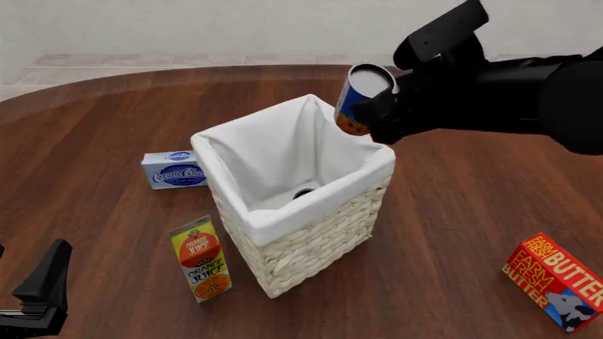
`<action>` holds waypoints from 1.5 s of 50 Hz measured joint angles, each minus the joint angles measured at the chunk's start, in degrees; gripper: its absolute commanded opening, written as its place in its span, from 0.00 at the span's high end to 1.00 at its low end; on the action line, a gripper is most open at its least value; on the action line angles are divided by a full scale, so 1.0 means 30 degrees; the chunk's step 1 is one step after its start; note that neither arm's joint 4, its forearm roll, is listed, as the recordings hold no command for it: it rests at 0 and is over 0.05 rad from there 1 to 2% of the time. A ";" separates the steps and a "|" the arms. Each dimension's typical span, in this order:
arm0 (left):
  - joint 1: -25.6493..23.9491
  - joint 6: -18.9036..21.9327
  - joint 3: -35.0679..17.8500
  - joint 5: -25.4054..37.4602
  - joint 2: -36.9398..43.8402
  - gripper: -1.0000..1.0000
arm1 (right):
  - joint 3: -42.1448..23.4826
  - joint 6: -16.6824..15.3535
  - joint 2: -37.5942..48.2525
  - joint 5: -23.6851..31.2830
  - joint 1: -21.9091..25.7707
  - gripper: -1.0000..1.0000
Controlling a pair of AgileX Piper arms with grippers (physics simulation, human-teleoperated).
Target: Pick up the alphabet soup and the tomato sauce, and put them in the basket.
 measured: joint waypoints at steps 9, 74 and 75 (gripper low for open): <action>0.0000 0.0000 0.0000 0.0000 0.0000 0.00 | -0.0047 -0.0086 0.0352 -0.0056 0.0178 1.00; 0.0000 0.0000 0.0000 0.0000 0.0000 0.00 | -0.0212 -0.0571 0.2787 -0.0925 0.1464 1.00; 0.0000 0.0000 0.0000 0.0000 0.0000 0.00 | -0.0200 -0.0579 0.2832 -0.0949 0.1466 1.00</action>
